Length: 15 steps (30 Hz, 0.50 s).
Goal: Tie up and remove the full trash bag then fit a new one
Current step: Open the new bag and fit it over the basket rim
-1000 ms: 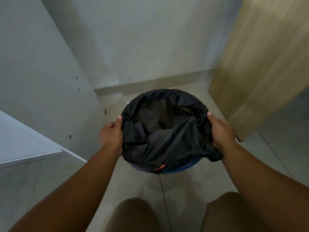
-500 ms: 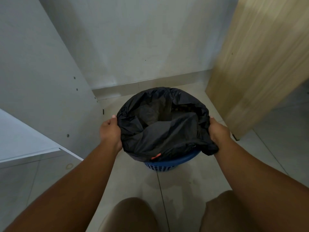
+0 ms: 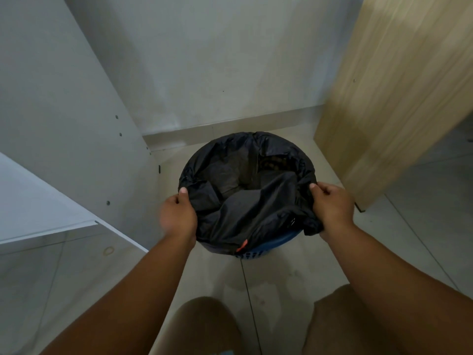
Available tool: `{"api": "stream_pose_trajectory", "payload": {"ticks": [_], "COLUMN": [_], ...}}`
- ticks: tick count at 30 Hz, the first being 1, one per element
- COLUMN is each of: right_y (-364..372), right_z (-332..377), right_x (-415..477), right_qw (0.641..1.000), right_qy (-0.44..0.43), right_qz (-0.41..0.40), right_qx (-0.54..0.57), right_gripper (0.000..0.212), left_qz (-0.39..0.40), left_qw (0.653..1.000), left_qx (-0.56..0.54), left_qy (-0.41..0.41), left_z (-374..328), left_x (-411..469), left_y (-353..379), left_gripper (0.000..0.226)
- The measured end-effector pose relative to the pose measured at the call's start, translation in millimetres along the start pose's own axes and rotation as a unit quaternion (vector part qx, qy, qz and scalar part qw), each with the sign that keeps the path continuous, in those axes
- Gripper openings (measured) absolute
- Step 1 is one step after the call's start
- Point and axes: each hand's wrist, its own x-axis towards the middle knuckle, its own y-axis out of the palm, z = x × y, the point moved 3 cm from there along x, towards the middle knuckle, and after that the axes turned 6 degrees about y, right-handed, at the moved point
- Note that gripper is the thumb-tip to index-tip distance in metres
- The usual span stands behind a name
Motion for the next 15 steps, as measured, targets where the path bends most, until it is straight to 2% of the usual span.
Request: {"api": "stream_pose_trajectory", "payload": {"ticks": [4,10,13,15], "right_y": [9,22,27,29], "right_z": [-8,-5,-3,-2], "right_x": [-1,-10,-18,-23], "right_qw": [0.991,0.983,0.97,0.965], "right_qy": [0.086,0.1,0.101,0.088], "right_qz": [-0.037,-0.071,-0.028,0.038], "right_qx": [0.091,0.14,0.22,0.246], "right_gripper": [0.043,0.045,0.052,0.046], "left_qz": [-0.041,-0.018,-0.006,-0.015], "left_qw": [0.999,0.991,0.993,0.993], "left_qx": [0.007,-0.116,-0.096,-0.088], "left_qy": [-0.023,-0.06,-0.071,-0.072], "left_z": [-5,-6,-6,-10], "left_x": [7,21,28,32], "left_y": [8,12,12,14], "left_gripper": [0.05,0.046,0.047,0.044]}}
